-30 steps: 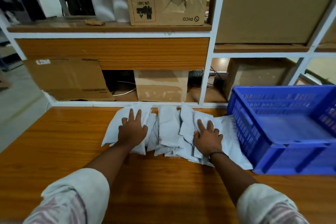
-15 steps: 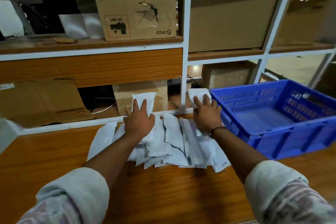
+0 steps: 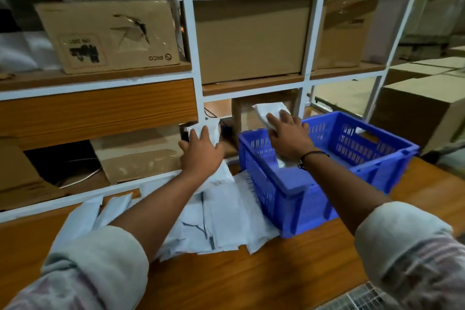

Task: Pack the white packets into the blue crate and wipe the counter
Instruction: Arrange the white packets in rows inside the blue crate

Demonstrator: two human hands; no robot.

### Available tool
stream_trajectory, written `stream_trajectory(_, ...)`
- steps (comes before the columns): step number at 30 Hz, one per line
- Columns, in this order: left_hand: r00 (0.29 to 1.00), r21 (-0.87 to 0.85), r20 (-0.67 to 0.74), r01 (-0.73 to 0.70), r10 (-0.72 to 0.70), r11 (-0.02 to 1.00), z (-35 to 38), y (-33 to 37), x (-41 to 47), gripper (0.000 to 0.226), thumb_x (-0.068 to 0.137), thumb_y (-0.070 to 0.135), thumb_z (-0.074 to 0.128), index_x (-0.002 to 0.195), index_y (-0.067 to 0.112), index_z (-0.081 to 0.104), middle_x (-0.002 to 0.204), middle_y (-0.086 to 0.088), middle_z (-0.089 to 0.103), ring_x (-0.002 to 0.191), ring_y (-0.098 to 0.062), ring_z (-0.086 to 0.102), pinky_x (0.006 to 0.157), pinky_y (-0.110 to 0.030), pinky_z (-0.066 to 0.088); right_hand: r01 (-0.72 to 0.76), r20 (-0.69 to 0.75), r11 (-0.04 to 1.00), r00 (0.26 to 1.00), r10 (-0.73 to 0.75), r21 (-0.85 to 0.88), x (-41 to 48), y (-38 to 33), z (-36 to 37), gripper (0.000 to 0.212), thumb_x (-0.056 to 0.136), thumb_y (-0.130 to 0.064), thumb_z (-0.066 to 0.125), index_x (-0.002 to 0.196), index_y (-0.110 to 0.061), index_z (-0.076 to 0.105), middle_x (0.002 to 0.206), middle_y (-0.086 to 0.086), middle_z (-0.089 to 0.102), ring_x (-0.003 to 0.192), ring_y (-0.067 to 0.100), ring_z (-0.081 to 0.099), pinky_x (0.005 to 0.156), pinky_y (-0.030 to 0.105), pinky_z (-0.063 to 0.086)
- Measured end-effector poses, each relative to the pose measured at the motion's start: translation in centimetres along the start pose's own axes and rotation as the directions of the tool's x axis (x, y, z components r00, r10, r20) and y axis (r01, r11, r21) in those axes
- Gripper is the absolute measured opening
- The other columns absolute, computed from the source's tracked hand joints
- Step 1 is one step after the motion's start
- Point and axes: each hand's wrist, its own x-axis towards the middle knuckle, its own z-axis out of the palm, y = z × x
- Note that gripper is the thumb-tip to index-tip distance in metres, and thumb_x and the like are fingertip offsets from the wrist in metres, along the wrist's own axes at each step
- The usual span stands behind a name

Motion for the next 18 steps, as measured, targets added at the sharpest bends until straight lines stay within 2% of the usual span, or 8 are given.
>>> stream_trajectory(5,1.0,-0.068,0.017,0.008,-0.007,0.998,5.2,9.5,1.1,0.067,0.099,0.049,0.038,0.159,0.026,0.018,0.165,-0.008,0.015,0.144,-0.045,0.015,0.113,-0.055,0.028,0.067,0.172,0.998,0.983,-0.063,-0.014,2.1,8.9,2.1,0.059,0.103,-0.04,0.039,0.157,-0.035,0.016,0.166,0.011,0.009,0.143,0.045,0.023,0.114,0.06,0.021)
stream_trajectory(10,0.999,-0.051,0.039,0.009,-0.007,0.999,10.9,17.2,2.3,0.066,0.098,0.046,0.037,0.159,0.024,0.019,0.165,-0.011,0.016,0.148,-0.045,0.013,0.118,-0.054,0.017,0.261,0.409,0.957,0.892,-0.191,-0.123,4.2,15.1,5.1,0.062,0.103,-0.043,0.035,0.159,-0.033,0.01,0.167,0.009,0.006,0.144,0.042,0.021,0.115,0.058,0.018)
stream_trajectory(15,0.991,0.164,0.097,0.07,-0.086,0.984,16.2,18.9,2.6,0.068,0.099,0.047,0.038,0.159,0.019,0.019,0.162,-0.021,0.018,0.146,-0.048,0.017,0.118,-0.055,0.015,0.335,0.55,0.938,0.801,-0.235,-0.088,6.0,17.2,6.3,0.061,0.098,-0.037,0.043,0.156,-0.033,0.022,0.16,0.011,0.024,0.138,0.045,0.031,0.112,0.06,0.022)
stream_trajectory(18,0.979,0.262,0.18,0.048,-0.097,0.964,18.0,18.3,2.0,0.069,0.099,0.049,0.034,0.16,0.025,0.015,0.167,-0.013,0.008,0.148,-0.049,0.01,0.118,-0.058,0.02,0.324,0.613,0.945,0.756,-0.231,-0.043,6.9,17.4,7.0,0.06,0.097,-0.036,0.046,0.153,-0.029,0.026,0.157,0.013,0.026,0.139,0.047,0.03,0.113,0.061,0.025)
